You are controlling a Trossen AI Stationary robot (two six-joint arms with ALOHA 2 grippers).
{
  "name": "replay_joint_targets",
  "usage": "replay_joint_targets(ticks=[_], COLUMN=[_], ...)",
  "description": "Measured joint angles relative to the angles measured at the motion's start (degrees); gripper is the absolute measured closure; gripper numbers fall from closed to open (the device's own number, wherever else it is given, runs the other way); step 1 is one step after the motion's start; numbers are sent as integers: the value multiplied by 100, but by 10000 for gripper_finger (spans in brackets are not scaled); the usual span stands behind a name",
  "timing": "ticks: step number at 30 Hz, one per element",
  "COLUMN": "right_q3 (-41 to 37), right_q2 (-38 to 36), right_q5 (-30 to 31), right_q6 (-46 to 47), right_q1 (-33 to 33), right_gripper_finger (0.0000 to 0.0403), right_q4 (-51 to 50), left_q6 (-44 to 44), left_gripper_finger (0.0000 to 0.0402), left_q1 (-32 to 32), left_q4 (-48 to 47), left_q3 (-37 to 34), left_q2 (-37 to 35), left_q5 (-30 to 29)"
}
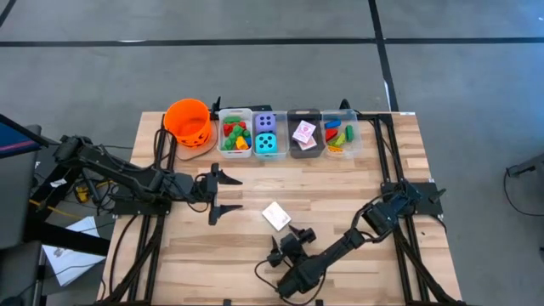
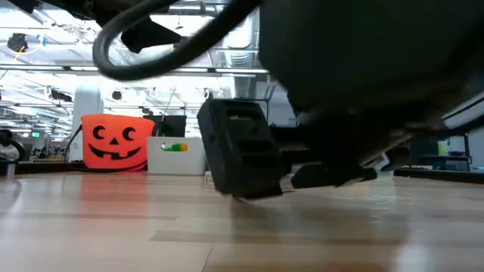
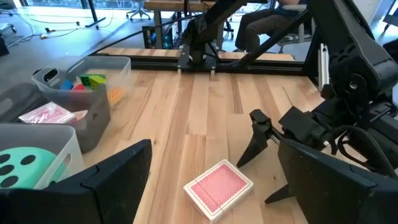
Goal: Pick & Place Toys
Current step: Put the red deck of cards into the black bin
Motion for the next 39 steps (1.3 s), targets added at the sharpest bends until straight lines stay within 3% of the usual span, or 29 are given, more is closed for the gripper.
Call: replay_joint_targets(ticks=[11,21,39], right_q3=[-267,-271,-280], right_q2=[-29,-20,-29], right_q5=[-69,-376,-386], right_q6=[-28,1149,215], right_q1=[13,-40,-527], right_gripper_finger=[64,23,7], right_q4=[295,-521,-404], left_q6=[0,0,2], left_gripper_finger=[60,60,60], left_q1=[0,0,2], left_q4=[-2,-2,-199], left_q3=[0,0,4], left_q2=[0,0,0], left_q5=[-2,-2,-4])
